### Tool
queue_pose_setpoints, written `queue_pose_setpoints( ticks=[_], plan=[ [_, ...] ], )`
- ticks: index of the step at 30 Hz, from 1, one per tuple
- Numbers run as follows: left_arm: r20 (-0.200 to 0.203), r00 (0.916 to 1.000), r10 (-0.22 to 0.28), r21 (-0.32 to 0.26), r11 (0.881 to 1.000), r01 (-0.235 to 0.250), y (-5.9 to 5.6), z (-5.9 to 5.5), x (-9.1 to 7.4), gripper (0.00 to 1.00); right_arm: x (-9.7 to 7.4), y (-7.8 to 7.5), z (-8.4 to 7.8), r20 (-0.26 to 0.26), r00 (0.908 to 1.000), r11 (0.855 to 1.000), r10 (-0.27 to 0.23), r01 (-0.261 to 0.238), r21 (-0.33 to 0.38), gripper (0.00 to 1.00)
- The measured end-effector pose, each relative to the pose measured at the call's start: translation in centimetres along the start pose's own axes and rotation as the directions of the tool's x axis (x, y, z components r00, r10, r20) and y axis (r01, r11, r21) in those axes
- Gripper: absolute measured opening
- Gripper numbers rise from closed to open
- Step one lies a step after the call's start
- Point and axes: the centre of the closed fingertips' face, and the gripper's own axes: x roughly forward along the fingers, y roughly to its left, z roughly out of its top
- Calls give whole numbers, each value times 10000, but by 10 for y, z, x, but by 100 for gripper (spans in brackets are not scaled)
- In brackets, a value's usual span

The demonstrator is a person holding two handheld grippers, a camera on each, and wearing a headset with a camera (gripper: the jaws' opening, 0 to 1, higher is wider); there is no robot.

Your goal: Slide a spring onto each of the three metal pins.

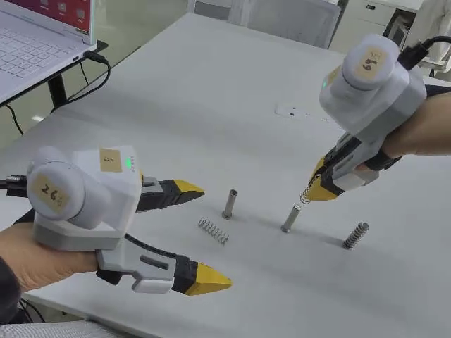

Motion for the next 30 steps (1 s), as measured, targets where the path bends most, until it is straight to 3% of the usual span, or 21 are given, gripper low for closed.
queue_pose_setpoints(
  ticks=[30],
  plan=[
    [-38, 9999, 115, -162, 9998, -116, -1, -3, -3, 72, 28, -10, -9, -375, 9987, 9991, 356, -346, 251, 9]
  ],
)
